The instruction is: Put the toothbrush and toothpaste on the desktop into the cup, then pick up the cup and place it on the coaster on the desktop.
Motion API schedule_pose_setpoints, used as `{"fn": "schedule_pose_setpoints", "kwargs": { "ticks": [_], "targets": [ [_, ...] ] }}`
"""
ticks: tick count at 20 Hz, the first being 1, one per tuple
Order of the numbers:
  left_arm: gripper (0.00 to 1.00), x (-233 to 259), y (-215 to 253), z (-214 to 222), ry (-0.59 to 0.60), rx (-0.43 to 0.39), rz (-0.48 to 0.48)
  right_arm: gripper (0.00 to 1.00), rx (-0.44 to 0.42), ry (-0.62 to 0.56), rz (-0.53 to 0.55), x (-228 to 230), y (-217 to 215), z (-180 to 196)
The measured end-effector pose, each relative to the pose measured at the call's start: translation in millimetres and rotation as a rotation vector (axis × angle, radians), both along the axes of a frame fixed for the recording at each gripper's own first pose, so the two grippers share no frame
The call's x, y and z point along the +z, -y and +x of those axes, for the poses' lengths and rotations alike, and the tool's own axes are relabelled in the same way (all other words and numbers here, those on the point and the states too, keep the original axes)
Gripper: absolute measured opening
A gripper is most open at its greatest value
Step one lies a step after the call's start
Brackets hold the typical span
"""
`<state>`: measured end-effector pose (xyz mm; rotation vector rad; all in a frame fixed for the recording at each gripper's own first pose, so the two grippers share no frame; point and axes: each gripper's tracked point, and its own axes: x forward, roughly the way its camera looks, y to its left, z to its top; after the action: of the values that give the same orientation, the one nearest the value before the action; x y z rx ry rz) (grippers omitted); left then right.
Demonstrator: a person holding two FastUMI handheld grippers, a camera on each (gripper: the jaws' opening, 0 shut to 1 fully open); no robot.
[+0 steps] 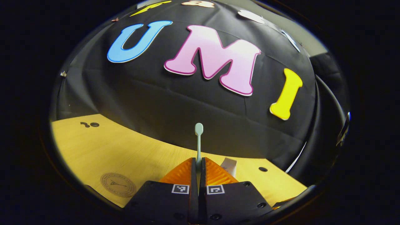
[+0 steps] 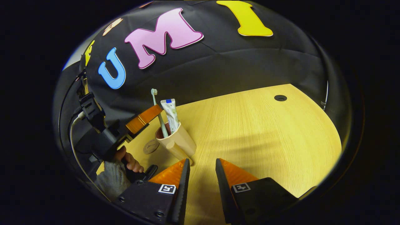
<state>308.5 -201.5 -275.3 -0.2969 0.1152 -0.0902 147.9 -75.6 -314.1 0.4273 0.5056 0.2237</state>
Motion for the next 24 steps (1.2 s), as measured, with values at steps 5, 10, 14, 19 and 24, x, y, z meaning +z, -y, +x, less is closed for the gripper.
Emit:
{"fn": "schedule_pose_setpoints", "kwargs": {
  "ticks": [5, 10, 14, 19, 24],
  "targets": [
    [0.06, -15, 4, -7, -0.013, 0.004, 0.054, 0.5, -0.001, -0.026, -0.005, -5, 0, -2],
    [0.16, -27, 7, -13, -0.041, -0.024, 0.1, 0.5, 0.003, -0.033, -0.012, -4, -2, -1],
    [0.28, -26, 1, -24, -0.047, -0.022, 0.126, 0.5, 0.036, -0.028, -0.039, 4, -6, 1],
    [0.6, -29, -28, -64, -0.137, -0.021, 0.109, 0.51, 0.127, -0.03, -0.103, 23, -17, 13],
    [0.79, -41, -69, -137, -0.272, -0.037, 0.17, 0.56, 0.233, -0.078, -0.181, 25, -36, 28]
  ]
}}
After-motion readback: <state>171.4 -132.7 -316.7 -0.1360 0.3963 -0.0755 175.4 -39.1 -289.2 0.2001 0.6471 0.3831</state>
